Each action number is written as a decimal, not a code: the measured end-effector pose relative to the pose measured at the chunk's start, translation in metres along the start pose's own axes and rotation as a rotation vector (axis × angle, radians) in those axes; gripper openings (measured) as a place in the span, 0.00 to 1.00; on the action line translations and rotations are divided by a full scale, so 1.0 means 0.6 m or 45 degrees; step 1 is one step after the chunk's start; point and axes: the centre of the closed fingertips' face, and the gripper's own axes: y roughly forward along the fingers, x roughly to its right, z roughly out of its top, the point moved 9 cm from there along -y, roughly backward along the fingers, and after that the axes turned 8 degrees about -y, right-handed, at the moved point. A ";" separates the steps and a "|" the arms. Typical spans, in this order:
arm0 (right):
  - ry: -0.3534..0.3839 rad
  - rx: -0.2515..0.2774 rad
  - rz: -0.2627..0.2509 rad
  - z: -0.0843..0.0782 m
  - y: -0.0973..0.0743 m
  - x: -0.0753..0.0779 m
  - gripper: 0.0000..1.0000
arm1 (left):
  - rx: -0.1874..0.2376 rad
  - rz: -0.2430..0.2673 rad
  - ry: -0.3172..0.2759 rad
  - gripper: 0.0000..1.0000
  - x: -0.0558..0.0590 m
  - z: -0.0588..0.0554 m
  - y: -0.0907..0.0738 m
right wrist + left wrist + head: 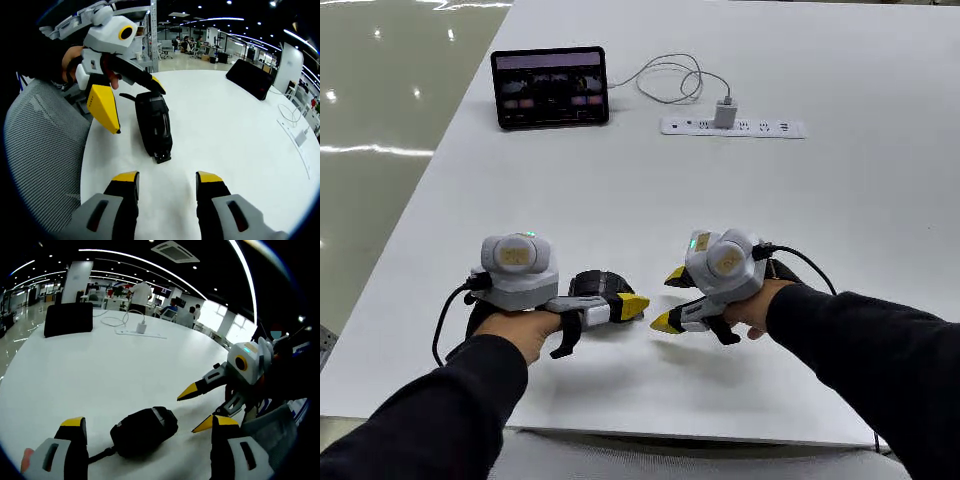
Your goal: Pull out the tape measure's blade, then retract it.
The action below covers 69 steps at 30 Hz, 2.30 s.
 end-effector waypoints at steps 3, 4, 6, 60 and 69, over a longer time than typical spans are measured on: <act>0.052 -0.004 -0.058 -0.018 -0.028 -0.003 0.43 | 0.012 -0.054 -0.015 1.00 -0.002 -0.003 -0.014; 0.077 0.033 -0.106 -0.020 -0.043 -0.005 0.44 | 0.036 -0.073 0.022 1.00 -0.003 -0.003 -0.022; 0.120 0.056 -0.124 -0.031 -0.065 -0.012 0.46 | 0.008 -0.068 0.029 1.00 -0.010 -0.009 -0.032; 0.453 0.021 -0.501 -0.272 -0.369 -0.113 1.00 | -0.053 -0.028 0.188 1.00 -0.071 -0.027 -0.179; 0.445 0.012 -0.494 -0.273 -0.369 -0.117 1.00 | -0.069 -0.035 0.185 1.00 -0.071 -0.039 -0.174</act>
